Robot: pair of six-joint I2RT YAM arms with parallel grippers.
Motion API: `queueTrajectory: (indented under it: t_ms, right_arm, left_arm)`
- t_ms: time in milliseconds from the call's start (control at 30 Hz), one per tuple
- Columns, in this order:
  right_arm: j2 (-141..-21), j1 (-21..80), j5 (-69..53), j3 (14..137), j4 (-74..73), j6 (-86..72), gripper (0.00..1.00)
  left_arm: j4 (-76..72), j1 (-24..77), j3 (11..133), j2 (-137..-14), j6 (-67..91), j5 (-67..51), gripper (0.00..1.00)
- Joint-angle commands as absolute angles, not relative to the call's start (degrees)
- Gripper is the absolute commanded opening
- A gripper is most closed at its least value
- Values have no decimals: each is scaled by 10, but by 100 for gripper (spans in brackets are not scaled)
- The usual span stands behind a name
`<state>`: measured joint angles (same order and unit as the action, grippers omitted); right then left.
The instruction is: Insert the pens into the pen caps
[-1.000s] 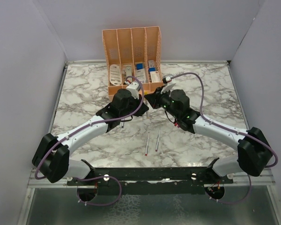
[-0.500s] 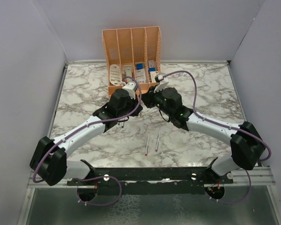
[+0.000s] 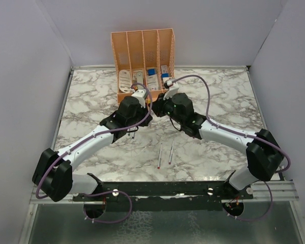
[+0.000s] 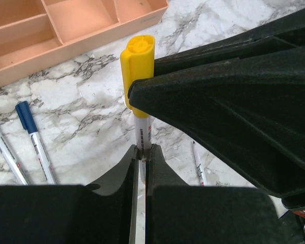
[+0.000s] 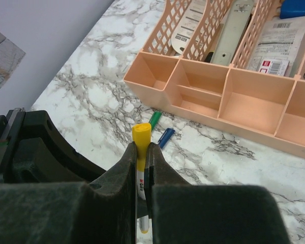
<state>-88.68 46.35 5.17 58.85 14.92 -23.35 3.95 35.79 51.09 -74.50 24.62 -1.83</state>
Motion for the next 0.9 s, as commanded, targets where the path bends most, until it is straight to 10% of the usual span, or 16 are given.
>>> queueTrajectory:
  t_ms: [0,433,867]
  right_arm:
    - [-916,489,9,584,-15,-228,1]
    - [-885,489,145,665,-1,-193,40]
    - [-806,488,359,649,-48,-189,40]
  left_arm:
    - [-22,345,564,-735,251,13,0]
    - [83,346,517,-796,289,-22,0]
    - [190,308,601,-923,255,1,0]
